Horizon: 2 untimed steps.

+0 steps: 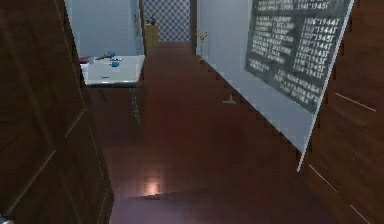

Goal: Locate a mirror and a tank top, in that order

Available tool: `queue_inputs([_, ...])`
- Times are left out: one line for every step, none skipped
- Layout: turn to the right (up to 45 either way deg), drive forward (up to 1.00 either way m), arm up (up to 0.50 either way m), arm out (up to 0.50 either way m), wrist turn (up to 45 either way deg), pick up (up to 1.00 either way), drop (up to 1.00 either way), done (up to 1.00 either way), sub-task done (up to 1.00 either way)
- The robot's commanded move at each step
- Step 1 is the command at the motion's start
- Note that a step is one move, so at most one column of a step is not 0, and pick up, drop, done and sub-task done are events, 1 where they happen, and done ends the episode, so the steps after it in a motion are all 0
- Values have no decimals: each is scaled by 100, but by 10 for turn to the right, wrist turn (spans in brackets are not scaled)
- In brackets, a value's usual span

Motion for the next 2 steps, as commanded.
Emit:
queue_inputs([0, 100, 0, 0, 0, 0, 0, 0, 0])
queue_inputs([0, 100, 0, 0, 0, 0, 0, 0, 0])
